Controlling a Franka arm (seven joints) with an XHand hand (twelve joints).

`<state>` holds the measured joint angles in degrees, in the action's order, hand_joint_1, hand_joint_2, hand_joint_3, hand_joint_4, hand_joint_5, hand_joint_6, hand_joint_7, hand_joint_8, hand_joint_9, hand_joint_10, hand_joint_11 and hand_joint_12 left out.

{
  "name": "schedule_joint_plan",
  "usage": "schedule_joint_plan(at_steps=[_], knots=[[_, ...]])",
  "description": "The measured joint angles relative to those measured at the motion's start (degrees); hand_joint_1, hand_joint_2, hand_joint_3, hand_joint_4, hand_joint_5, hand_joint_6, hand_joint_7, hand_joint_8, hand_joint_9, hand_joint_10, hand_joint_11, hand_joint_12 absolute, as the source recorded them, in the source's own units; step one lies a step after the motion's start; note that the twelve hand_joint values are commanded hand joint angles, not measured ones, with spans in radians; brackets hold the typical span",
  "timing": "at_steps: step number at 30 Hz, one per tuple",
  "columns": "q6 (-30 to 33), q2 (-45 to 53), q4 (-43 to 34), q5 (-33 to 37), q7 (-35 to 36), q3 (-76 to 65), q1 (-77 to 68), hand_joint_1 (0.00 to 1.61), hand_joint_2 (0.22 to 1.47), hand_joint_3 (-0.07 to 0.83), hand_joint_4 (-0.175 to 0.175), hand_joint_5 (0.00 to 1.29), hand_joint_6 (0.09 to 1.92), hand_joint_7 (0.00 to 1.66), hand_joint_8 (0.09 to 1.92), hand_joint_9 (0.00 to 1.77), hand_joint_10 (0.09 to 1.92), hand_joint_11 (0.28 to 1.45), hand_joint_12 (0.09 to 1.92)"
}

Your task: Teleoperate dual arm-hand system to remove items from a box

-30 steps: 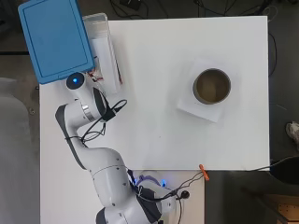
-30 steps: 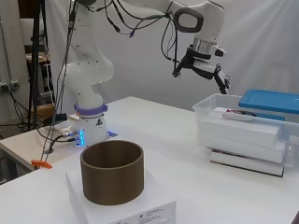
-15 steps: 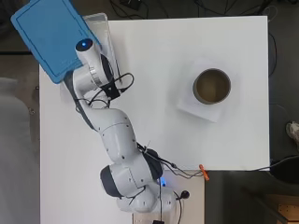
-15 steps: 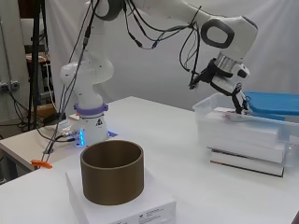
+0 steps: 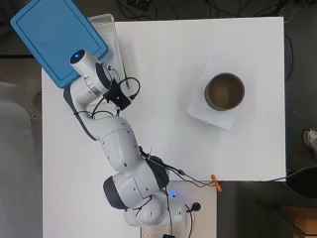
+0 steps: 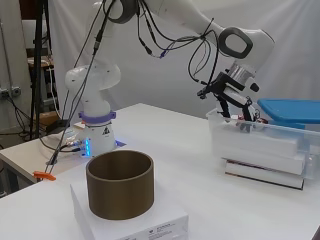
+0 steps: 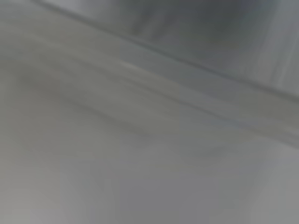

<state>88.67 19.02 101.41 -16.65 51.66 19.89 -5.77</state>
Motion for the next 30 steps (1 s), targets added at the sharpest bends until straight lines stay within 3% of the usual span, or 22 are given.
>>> schedule_joint_plan(at_steps=[2,4,5,7,8,10,13,18,20,21,25,26,28,29,30], knots=[[1.86,-1.20,1.89,4.39,2.15,-0.74,0.18,1.21,1.15,-0.002,-0.046,0.78,1.27,0.93,0.92,1.08,1.01,0.67,1.09],[3.41,-2.14,3.47,7.70,6.55,-1.31,0.29,1.18,1.18,0.007,-0.001,0.77,1.37,0.93,1.06,1.12,1.15,0.68,1.25],[3.82,-2.53,4.01,8.12,8.34,-1.36,0.29,1.17,1.20,0.013,-0.003,0.73,1.45,0.90,1.13,1.09,1.28,0.69,1.32],[4.21,-3.65,4.83,7.93,9.86,-0.92,0.05,1.28,1.21,0.007,-0.115,0.67,1.51,0.81,1.15,0.94,1.40,0.68,1.39],[4.06,-4.54,5.00,7.52,9.38,-0.45,-0.16,1.31,1.21,0.002,-0.145,0.68,1.46,0.79,1.15,0.91,1.41,0.67,1.40],[4.19,-6.39,5.10,6.86,7.34,0.22,-0.48,1.33,1.22,0.003,-0.169,0.67,1.48,0.75,1.18,0.87,1.45,0.67,1.46],[5.39,-8.98,5.50,4.48,5.94,1.03,-1.00,1.33,1.23,0.001,-0.175,0.64,1.54,0.71,1.22,0.83,1.49,0.67,1.53],[5.05,-14.18,1.97,8.65,7.89,6.68,2.82,1.35,1.19,-0.002,-0.175,0.76,1.30,0.76,1.16,0.90,1.38,0.65,1.51],[5.32,-15.94,2.05,9.30,8.16,11.49,6.95,1.34,1.18,-0.001,-0.100,0.80,1.25,0.80,1.10,0.91,1.39,0.67,1.56],[5.73,-16.77,2.46,9.43,8.32,13.79,8.90,1.28,1.19,0.001,-0.059,0.80,1.21,0.82,1.18,0.92,1.42,0.69,1.61],[7.39,-23.46,5.80,10.88,9.72,15.61,11.31,1.22,1.21,0.000,-0.160,0.83,1.02,0.83,1.48,1.00,1.72,0.77,1.76],[7.77,-25.62,7.11,11.00,9.96,13.51,11.16,1.21,1.20,-0.001,-0.133,0.84,1.01,0.82,1.48,0.97,1.73,0.76,1.77],[7.87,-31.28,10.25,10.86,9.89,6.84,11.09,1.29,1.20,0.000,-0.157,0.85,1.20,0.74,1.32,0.86,1.49,0.60,1.38],[7.92,-33.90,11.61,10.56,9.60,3.07,11.17,1.31,1.19,0.001,-0.128,0.86,1.17,0.74,1.28,0.85,1.45,0.58,1.35],[8.11,-35.92,12.94,10.37,9.57,-0.43,11.25,1.33,1.18,0.001,-0.133,0.88,1.16,0.75,1.20,0.85,1.43,0.57,1.37]])
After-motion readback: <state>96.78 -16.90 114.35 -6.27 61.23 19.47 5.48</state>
